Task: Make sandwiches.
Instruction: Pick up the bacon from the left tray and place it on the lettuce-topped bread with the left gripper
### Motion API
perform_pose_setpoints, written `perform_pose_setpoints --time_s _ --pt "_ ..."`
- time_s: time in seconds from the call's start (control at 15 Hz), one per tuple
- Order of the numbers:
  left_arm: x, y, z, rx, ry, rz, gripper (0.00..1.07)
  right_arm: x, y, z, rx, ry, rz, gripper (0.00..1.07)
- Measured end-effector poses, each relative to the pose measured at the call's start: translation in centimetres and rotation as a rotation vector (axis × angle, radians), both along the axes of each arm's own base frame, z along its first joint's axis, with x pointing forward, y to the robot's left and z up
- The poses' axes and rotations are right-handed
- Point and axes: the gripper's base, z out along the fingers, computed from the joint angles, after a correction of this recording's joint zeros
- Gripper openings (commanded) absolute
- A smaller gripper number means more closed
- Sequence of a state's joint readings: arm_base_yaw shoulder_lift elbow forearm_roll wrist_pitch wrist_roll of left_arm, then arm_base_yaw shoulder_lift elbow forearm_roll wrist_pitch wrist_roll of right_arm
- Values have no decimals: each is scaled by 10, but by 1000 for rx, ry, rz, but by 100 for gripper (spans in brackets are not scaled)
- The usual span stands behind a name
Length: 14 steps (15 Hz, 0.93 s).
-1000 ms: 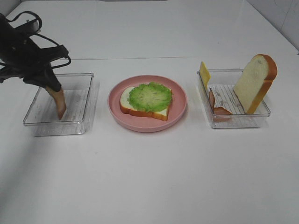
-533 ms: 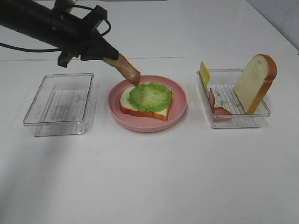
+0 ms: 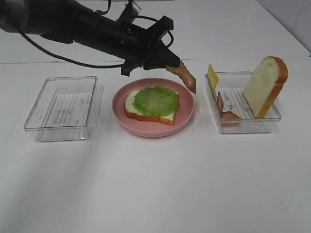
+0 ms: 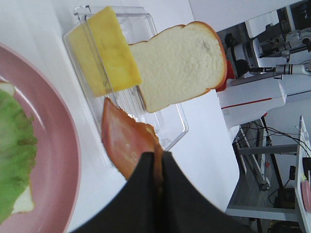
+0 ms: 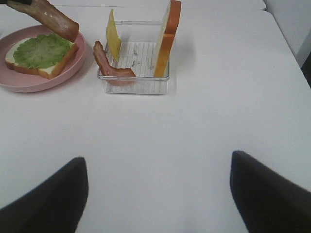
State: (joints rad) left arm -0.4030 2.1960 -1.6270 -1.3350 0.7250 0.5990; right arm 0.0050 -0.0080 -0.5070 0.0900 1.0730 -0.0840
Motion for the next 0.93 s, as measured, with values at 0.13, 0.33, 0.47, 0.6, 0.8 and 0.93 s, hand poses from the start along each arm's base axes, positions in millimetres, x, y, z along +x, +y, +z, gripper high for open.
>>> perform_pose_setpoints --time_s 0.13,0.33,0.47,0.6,0.8,0.93 --pt "8 -2 -14 3 15 8 0 0 0 0 0 0 0 76" --pt "19 18 -37 69 54 34 0 0 0 0 0 0 0 76" --pt "22 31 -46 135 65 32 0 0 0 0 0 0 0 76" --pt "25 42 -51 187 75 38 0 0 0 0 0 0 0 76" --pt "27 54 -55 248 80 41 10 0 0 0 0 0 0 76" --pt "28 59 -56 274 79 42 31 0 0 0 0 0 0 76"
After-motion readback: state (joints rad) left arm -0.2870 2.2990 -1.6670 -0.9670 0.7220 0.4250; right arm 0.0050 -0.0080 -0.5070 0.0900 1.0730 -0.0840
